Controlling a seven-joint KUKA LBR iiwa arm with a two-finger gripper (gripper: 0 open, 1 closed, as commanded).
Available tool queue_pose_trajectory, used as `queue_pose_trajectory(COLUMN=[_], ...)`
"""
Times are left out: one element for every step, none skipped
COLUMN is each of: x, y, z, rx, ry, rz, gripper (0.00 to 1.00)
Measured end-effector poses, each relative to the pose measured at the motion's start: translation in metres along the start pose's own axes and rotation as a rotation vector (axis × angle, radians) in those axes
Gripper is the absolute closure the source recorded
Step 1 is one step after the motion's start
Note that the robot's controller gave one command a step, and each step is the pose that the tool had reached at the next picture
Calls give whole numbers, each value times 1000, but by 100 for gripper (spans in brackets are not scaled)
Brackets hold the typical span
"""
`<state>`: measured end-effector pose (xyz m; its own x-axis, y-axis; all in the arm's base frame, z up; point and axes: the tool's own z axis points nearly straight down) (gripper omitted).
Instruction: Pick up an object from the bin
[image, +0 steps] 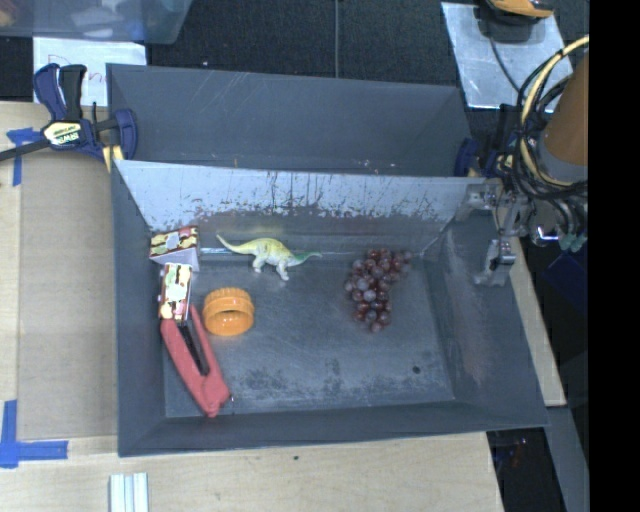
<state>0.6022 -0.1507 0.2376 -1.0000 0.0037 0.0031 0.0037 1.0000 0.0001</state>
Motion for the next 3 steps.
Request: queue_pose_trajectory(x=[-1, -12, -27], y=[1, 32, 77], z=[-4, 69, 76], rx=[1, 2, 4], ry=[-6, -11, -18], rz=[-3, -115, -274], gripper=[0, 0, 0])
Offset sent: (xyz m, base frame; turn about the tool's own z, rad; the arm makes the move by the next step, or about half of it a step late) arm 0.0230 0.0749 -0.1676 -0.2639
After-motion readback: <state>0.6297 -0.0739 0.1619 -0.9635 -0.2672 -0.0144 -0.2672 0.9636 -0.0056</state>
